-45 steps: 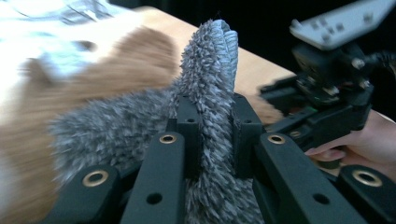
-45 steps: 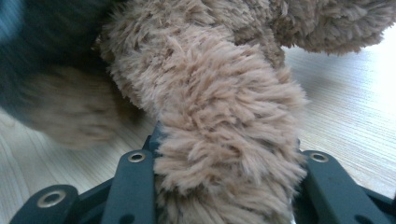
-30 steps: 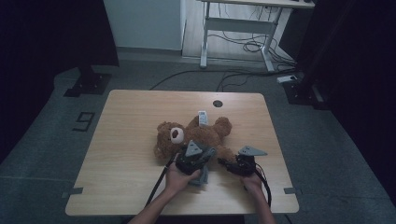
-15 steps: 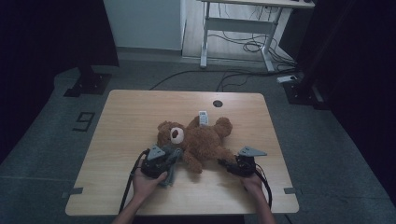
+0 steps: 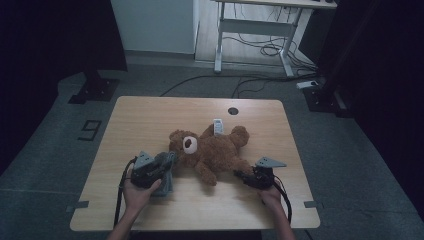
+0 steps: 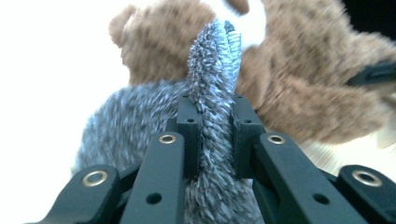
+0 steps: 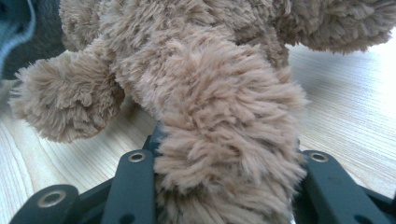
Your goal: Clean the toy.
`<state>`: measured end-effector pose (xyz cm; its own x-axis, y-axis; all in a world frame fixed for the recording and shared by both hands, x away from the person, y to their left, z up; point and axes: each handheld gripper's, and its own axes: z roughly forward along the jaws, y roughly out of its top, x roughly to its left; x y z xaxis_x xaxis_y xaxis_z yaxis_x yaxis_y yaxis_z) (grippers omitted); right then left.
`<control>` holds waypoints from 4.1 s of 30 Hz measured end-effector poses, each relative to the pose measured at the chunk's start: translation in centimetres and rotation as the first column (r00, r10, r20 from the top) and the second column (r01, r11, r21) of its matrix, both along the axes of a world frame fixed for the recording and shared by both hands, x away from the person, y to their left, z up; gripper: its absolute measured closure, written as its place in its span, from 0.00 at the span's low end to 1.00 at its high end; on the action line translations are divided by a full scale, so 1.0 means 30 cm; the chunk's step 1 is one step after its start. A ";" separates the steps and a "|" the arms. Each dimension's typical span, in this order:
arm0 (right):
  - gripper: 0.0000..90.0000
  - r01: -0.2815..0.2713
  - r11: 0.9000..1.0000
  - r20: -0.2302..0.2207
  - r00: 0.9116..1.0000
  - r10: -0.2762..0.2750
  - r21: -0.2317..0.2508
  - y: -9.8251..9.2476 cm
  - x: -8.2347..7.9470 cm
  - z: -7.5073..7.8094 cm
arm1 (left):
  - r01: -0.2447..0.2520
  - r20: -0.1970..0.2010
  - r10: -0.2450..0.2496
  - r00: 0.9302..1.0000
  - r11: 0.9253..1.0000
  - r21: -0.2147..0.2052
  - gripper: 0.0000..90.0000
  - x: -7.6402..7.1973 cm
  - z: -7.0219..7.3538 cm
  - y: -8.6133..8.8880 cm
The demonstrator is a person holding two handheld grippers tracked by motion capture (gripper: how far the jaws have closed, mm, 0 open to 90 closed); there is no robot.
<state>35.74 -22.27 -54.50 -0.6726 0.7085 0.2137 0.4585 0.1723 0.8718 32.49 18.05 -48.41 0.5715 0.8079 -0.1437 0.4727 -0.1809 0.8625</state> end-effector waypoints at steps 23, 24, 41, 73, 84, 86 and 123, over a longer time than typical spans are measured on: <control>0.63 -0.012 1.000 0.004 1.000 0.012 0.001 -0.025 -0.013 -0.005 | 0.060 -0.001 -0.060 0.998 0.991 0.121 0.86 0.286 0.120 -0.321; 0.63 -0.014 1.000 0.001 1.000 0.014 -0.002 -0.024 -0.013 -0.006 | 0.058 -0.002 -0.058 0.998 0.991 0.118 0.86 0.285 0.120 -0.314; 0.63 -0.025 1.000 -0.026 0.999 0.026 0.009 -0.023 -0.017 -0.014 | -0.093 -0.050 0.101 0.994 0.986 0.141 0.86 0.283 0.066 -0.038; 0.63 -0.024 0.999 -0.039 0.999 0.025 0.023 -0.026 -0.017 -0.016 | 0.169 0.025 -0.174 0.984 0.977 0.129 0.86 0.250 0.202 -0.444; 0.63 -0.023 1.000 -0.060 0.998 0.022 -0.018 -0.016 -0.013 -0.021 | 0.117 -0.029 -0.113 0.993 0.971 0.210 0.86 0.287 0.113 -0.376; 0.63 -0.024 1.000 -0.063 0.998 0.023 -0.016 -0.017 -0.014 -0.022 | 0.103 -0.030 -0.099 0.995 0.976 0.190 0.86 0.289 0.124 -0.342; 0.63 -0.024 1.000 -0.074 0.997 0.024 -0.003 -0.014 -0.012 -0.022 | -0.013 0.014 0.011 1.000 0.990 0.140 0.87 0.256 0.198 -0.053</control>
<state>35.37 -22.70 -55.17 -0.6720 0.6933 0.2605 0.5172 0.1876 0.8350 40.17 16.45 -42.47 0.5625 0.8265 -0.0213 0.4641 -0.2944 0.8354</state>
